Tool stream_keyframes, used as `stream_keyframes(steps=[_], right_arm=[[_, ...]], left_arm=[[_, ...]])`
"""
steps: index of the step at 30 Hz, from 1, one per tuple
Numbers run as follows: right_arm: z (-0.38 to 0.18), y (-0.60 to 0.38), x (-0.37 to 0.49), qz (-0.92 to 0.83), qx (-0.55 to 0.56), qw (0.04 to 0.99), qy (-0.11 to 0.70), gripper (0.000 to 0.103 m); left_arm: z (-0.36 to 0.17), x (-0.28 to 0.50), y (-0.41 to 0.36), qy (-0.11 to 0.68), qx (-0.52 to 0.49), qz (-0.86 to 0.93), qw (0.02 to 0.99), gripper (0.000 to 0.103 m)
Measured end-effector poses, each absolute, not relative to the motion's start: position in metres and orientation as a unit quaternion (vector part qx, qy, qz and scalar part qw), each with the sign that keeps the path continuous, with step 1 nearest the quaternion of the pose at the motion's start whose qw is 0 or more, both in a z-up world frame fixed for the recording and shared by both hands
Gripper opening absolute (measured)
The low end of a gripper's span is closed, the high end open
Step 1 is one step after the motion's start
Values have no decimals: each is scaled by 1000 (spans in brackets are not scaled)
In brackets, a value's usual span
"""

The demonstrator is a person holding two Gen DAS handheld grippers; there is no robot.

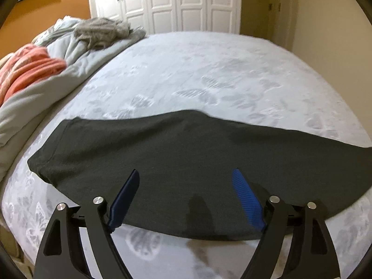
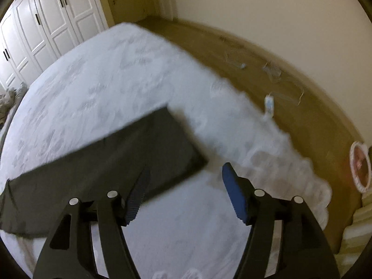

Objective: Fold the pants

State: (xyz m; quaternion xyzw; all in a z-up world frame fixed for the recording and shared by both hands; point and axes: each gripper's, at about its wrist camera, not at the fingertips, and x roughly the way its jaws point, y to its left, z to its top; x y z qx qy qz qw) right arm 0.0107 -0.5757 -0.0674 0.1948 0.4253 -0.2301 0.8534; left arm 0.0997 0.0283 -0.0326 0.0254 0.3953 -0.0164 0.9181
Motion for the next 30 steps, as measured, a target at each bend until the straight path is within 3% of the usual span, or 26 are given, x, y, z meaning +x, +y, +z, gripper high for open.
stream_keyframes(steps=[12,14,15,16,21,30], right_arm=[[-107,-607,19,-229,364,815,388,64],[-106,-605,25,-224,361,820,382,37],[-106,-603,28,-227,358,820,385,12],[-105,-601,30,-228,358,818,388,9],[-55,-578,32,-193,349,858,324,8],[58,-421,57,24,241,942,233,8]], left_arm=[[-39,88,17,416,11,-53,908,86],[-40,90,23,423,-6,-55,905,86],[-40,93,27,427,-14,-53,903,86],[-41,94,29,428,-17,-53,902,86],[-36,94,37,424,-15,-41,905,86],[-29,91,48,421,-32,-40,906,86]])
